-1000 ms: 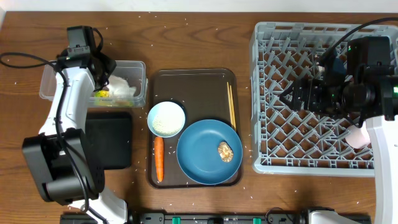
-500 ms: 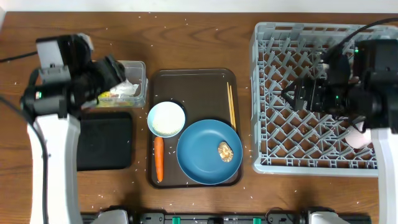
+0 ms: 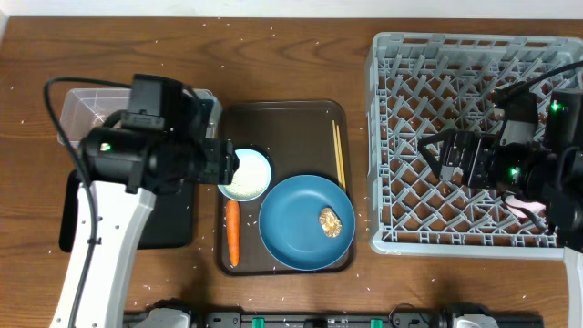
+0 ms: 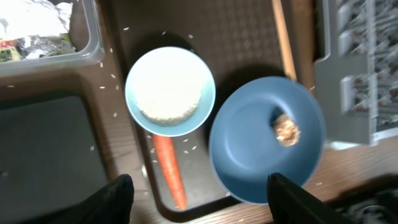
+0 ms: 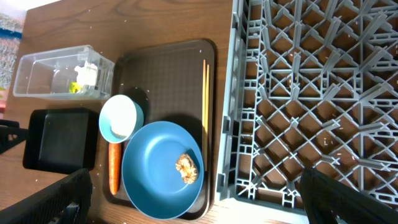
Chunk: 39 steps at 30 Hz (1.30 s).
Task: Sort waste into correct bins and load items into the dishwasher rack
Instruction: 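Reach the left gripper down and grasp the carrot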
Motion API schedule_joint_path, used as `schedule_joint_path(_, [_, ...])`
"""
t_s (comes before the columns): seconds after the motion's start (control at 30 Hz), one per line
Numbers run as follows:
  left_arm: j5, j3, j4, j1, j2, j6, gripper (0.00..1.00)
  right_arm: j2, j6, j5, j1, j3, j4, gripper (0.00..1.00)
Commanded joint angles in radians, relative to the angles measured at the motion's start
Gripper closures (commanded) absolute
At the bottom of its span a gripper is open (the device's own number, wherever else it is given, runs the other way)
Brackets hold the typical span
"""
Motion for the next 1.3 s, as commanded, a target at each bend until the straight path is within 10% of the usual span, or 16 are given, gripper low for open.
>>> schedule_joint_path(0.0, [-0.138, -0.016, -0.029, -0.054, 0.031, -0.023, 0.32, 0.002, 0.014, -0.004, 0.008, -0.001, -0.005, 0.01])
schedule_joint_path(0.27, [-0.245, -0.205, -0.014, -0.044, 0.065, -0.288, 0.41, 0.002, 0.014, -0.003, 0.008, -0.001, -0.037, 0.01])
schedule_joint_path(0.7, [-0.106, -0.621, 0.347, -0.043, 0.065, -0.258, 0.45, 0.002, 0.014, 0.031, 0.008, -0.001, -0.032, 0.01])
schedule_joint_path(1.27, [-0.111, -0.749, 0.538, -0.118, 0.066, -0.166, 0.53, 0.005, 0.014, 0.030, 0.008, -0.001, -0.029, 0.01])
